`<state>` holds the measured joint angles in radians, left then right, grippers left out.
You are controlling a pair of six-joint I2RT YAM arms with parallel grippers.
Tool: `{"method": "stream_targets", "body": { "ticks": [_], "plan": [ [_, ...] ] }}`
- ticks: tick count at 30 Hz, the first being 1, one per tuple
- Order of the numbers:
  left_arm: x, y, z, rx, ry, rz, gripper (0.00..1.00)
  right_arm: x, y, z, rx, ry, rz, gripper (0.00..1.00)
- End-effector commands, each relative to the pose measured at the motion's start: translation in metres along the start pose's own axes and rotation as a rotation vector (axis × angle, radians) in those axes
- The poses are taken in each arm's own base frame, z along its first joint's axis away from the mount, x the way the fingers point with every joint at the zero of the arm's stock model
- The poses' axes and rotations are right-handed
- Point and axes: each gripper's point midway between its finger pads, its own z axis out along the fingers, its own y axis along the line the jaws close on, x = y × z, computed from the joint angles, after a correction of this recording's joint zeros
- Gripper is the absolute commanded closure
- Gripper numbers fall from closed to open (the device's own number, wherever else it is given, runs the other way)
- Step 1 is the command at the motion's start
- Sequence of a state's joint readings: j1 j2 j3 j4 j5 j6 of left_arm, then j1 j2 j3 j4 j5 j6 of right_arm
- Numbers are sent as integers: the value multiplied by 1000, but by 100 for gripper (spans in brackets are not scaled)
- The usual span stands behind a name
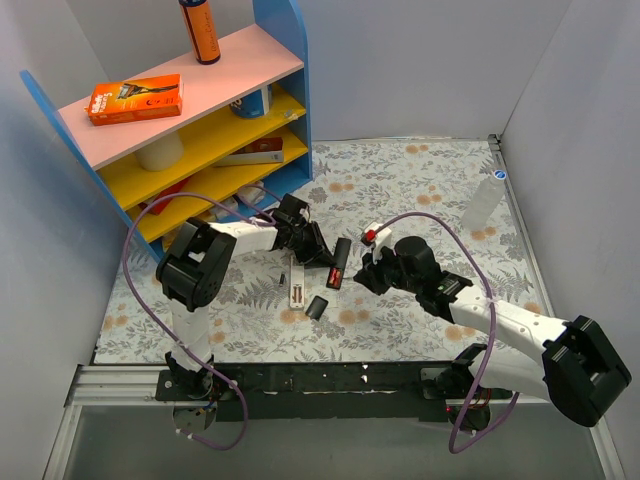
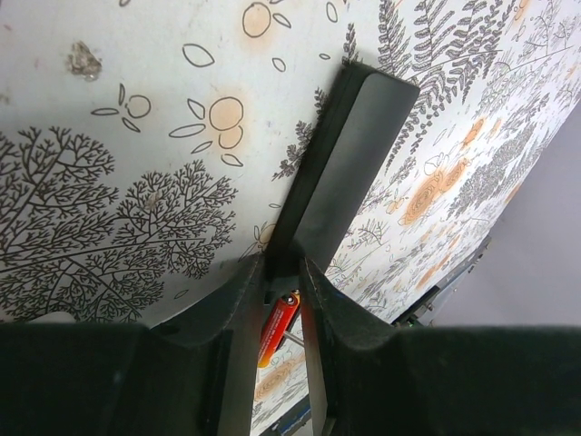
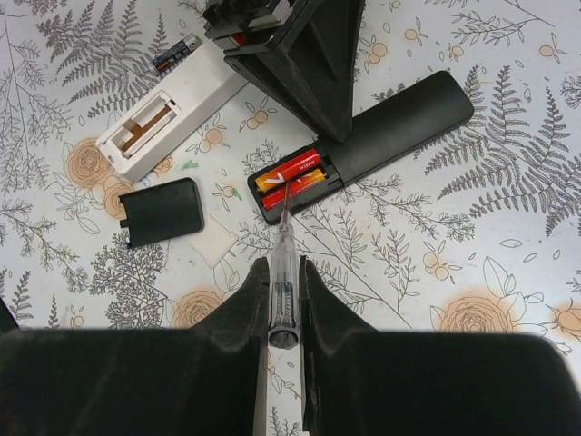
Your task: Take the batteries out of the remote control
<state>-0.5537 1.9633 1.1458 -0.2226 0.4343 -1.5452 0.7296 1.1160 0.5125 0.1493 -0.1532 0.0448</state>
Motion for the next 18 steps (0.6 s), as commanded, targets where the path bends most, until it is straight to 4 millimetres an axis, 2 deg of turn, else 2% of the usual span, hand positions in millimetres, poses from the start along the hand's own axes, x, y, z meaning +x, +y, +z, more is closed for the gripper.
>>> {"method": "stream_targets", "body": {
  "ticks": [1, 6, 10, 14, 18],
  "plan": [
    [33, 64, 7, -211, 64, -38, 77, 0, 0, 0, 6, -3, -1, 99],
    [34, 69, 4, -216, 57, -45, 77, 33, -10, -5, 74, 55, 69, 99],
    [37, 74, 3, -226, 64, -45, 78, 45, -11, -9, 92, 38, 117, 99],
    [37, 77, 3, -235, 64, -47, 78, 48, -11, -11, 90, 35, 115, 99],
    [37, 77, 3, -237, 64, -46, 78, 40, -7, -12, 67, 23, 96, 99]
  ]
}}
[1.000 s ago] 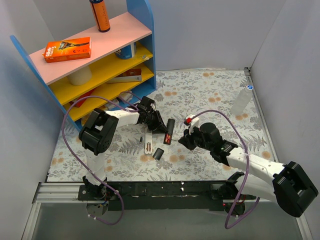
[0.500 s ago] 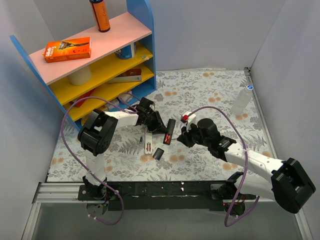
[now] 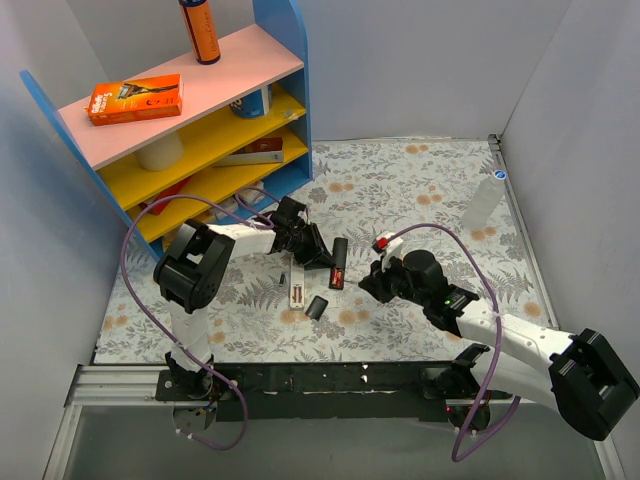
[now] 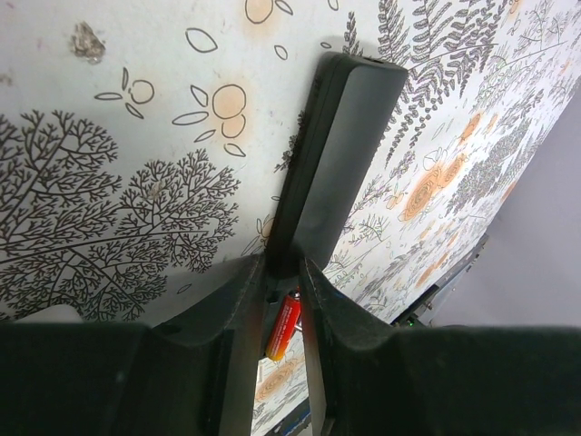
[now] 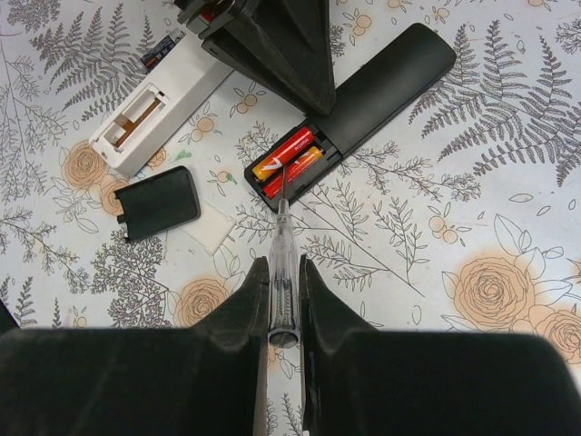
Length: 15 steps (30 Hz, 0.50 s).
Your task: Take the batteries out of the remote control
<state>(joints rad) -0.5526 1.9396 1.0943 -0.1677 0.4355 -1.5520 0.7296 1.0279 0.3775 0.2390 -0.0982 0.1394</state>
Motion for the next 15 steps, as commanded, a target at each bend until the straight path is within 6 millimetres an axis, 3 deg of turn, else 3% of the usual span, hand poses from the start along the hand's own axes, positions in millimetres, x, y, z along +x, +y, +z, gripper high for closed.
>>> {"method": "stream_targets", "body": {
  "ticks": [1, 8, 11, 15],
  "plan": [
    [34, 76, 2, -262, 79, -51, 78, 19, -4, -3, 17, 72, 3, 99],
    [36, 78, 3, -266, 86, -45, 79, -10, 9, -3, -61, 7, -80, 99],
    [36, 81, 2, -270, 87, -46, 79, -13, 16, -3, -107, -44, -118, 99],
    [37, 80, 2, -269, 89, -45, 79, -2, 13, -1, -98, -63, -98, 99]
  ]
}}
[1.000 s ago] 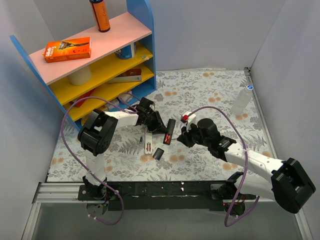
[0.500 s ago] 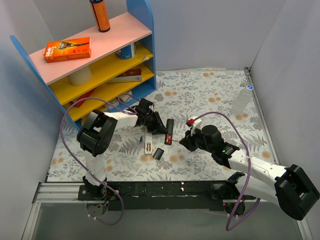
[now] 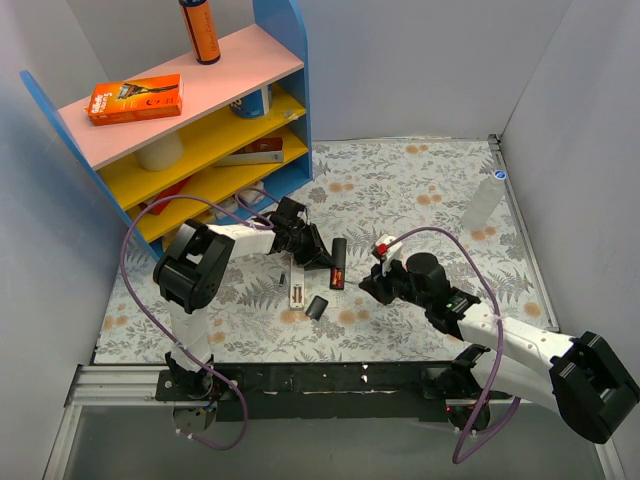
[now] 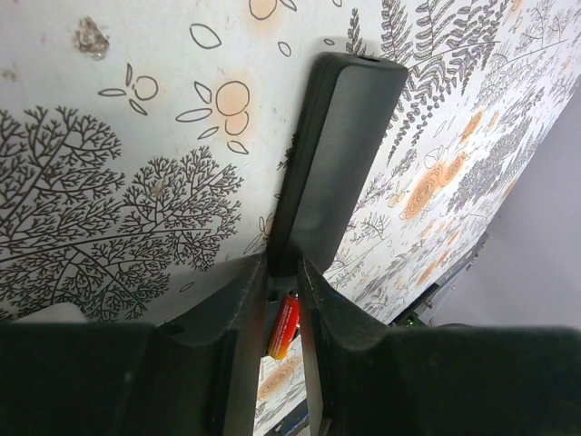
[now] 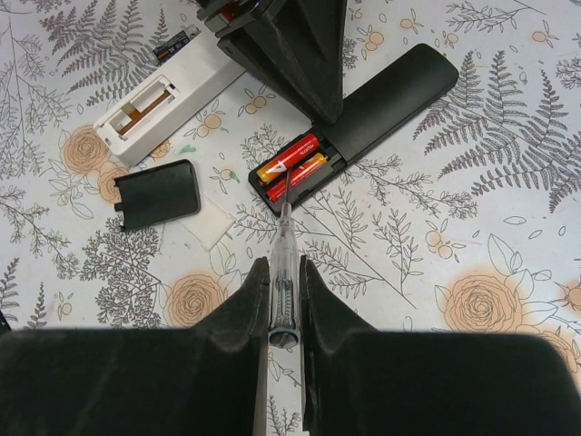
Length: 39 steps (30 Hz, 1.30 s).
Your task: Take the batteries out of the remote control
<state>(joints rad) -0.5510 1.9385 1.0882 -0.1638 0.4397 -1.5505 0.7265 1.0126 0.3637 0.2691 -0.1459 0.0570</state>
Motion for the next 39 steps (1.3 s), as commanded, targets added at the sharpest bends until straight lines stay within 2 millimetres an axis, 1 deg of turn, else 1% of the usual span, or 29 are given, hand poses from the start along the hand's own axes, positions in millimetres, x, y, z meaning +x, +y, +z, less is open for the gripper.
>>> {"method": "stream_targets", "body": {
  "ticks": [1, 3, 4, 5, 6, 10, 11, 14, 16, 18, 20, 21, 22, 24, 25, 26, 28, 30, 38, 39],
  "plan": [
    [36, 80, 3, -272, 84, -48, 79, 6, 6, 0, -35, -29, 1, 99],
    [36, 80, 3, -272, 86, -49, 79, 4, 4, -2, -15, -49, 29, 99],
    [36, 79, 3, -269, 87, -49, 79, 8, 4, -3, -9, -51, 41, 99],
    [37, 80, 3, -271, 89, -50, 80, 0, 4, -5, -5, -86, 57, 99],
    [36, 79, 3, -269, 87, -49, 80, -2, 5, -6, -6, -97, 69, 99],
    [35, 76, 1, -260, 79, -47, 81, -16, 7, -7, -15, -73, 59, 99],
    [35, 75, 1, -256, 78, -47, 81, -25, 7, -4, -18, -68, 44, 99],
    [34, 74, 1, -251, 78, -52, 81, -22, 7, 0, -38, -42, -23, 99],
    [36, 75, 1, -249, 80, -56, 81, -23, 12, 1, -72, -49, -68, 99],
    [37, 76, 1, -249, 80, -61, 81, -18, 11, 0, -68, -49, -68, 99],
    [39, 77, 2, -248, 82, -66, 81, -18, 8, -2, -48, -59, -65, 99],
    [39, 77, 1, -249, 81, -66, 81, -18, 4, -3, -20, -66, -56, 99],
    [39, 78, 2, -248, 82, -69, 81, -13, 2, -5, -8, -69, -30, 99],
    [40, 79, 1, -249, 83, -71, 82, -15, -3, -9, 31, -105, -6, 99],
    [41, 80, 1, -250, 84, -70, 82, -7, -5, -10, 43, -102, 11, 99],
    [41, 79, 1, -249, 81, -70, 82, -14, -5, -13, 51, -142, 29, 99],
    [41, 81, 1, -254, 80, -71, 82, -14, -10, -15, 84, -165, 50, 99],
    [42, 82, 1, -256, 82, -74, 82, -15, -10, -17, 85, -192, 55, 99],
    [42, 79, 1, -247, 80, -82, 82, -25, 3, -14, 5, -202, -13, 99],
    [41, 79, 1, -245, 79, -81, 82, -31, 4, -14, -1, -211, -21, 99]
  ]
}}
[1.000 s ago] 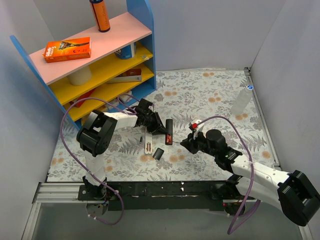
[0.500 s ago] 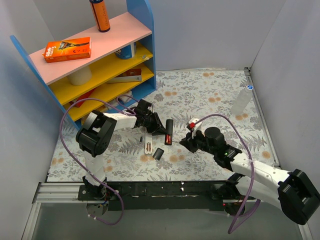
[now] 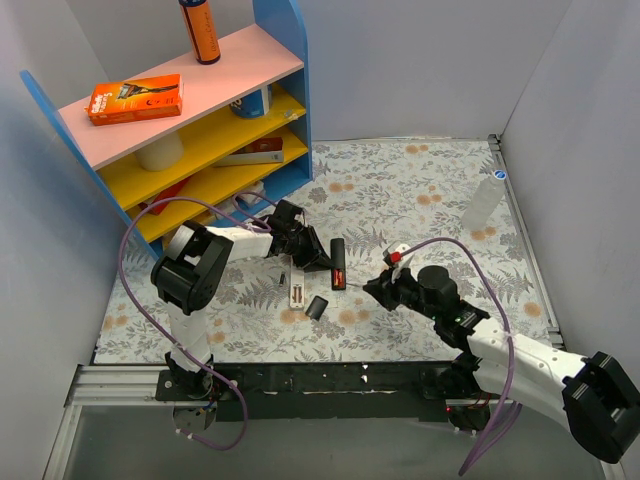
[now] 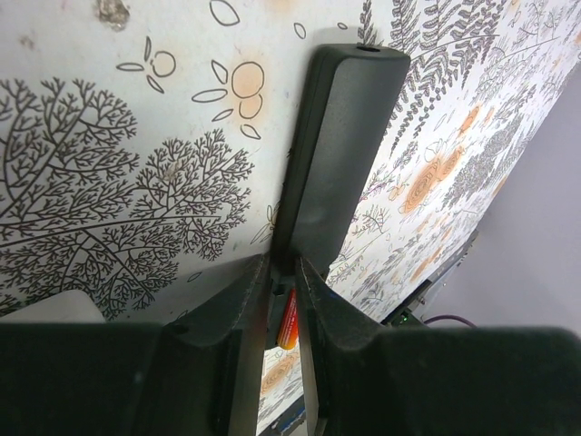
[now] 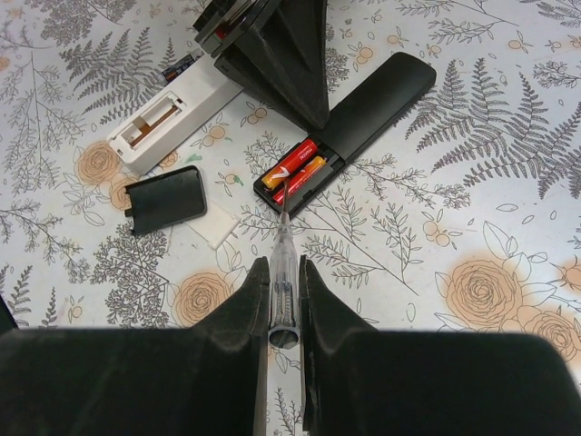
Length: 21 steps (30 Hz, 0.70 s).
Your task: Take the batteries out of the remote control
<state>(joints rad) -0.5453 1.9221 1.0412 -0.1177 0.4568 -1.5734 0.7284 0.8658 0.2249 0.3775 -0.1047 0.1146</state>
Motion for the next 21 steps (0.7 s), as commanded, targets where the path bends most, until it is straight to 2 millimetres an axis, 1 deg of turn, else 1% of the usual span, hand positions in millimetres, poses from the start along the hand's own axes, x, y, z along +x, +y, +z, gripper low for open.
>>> {"method": "stream_targets", "body": {
  "ticks": [1, 2, 3, 6, 7, 8, 9, 13, 14, 15, 17, 18, 20, 21],
  "plan": [
    [36, 77, 1, -265, 75, -62, 82, -34, 6, 5, -34, -87, -67, 99],
    [37, 78, 2, -267, 78, -65, 82, -36, 5, 6, -34, -80, -81, 99],
    [37, 78, 1, -267, 78, -65, 82, -44, 7, 8, -43, -87, -98, 99],
    [38, 78, 3, -259, 82, -70, 82, -41, 7, 14, -62, -29, -150, 99],
    [38, 77, 3, -254, 81, -68, 82, -49, 8, 16, -68, -32, -164, 99],
    [38, 76, 3, -251, 81, -69, 82, -47, 8, 19, -74, -19, -183, 99],
    [40, 78, 3, -255, 86, -71, 82, -50, 9, 20, -83, -20, -191, 99],
    [40, 78, 4, -253, 85, -76, 82, -63, 10, 27, -97, -20, -223, 99],
    [40, 79, 4, -253, 85, -75, 82, -70, 11, 30, -100, -22, -231, 99],
    [40, 78, 4, -252, 86, -77, 82, -70, 13, 31, -113, -12, -243, 99],
    [41, 79, 4, -253, 87, -76, 82, -81, 15, 36, -127, -19, -255, 99],
    [41, 79, 4, -252, 88, -78, 82, -82, 19, 37, -152, -5, -259, 99],
    [40, 80, 5, -254, 87, -80, 82, -81, 21, 43, -168, 22, -260, 99],
    [41, 80, 5, -255, 89, -79, 82, -90, 25, 45, -181, 14, -270, 99]
  ]
}}
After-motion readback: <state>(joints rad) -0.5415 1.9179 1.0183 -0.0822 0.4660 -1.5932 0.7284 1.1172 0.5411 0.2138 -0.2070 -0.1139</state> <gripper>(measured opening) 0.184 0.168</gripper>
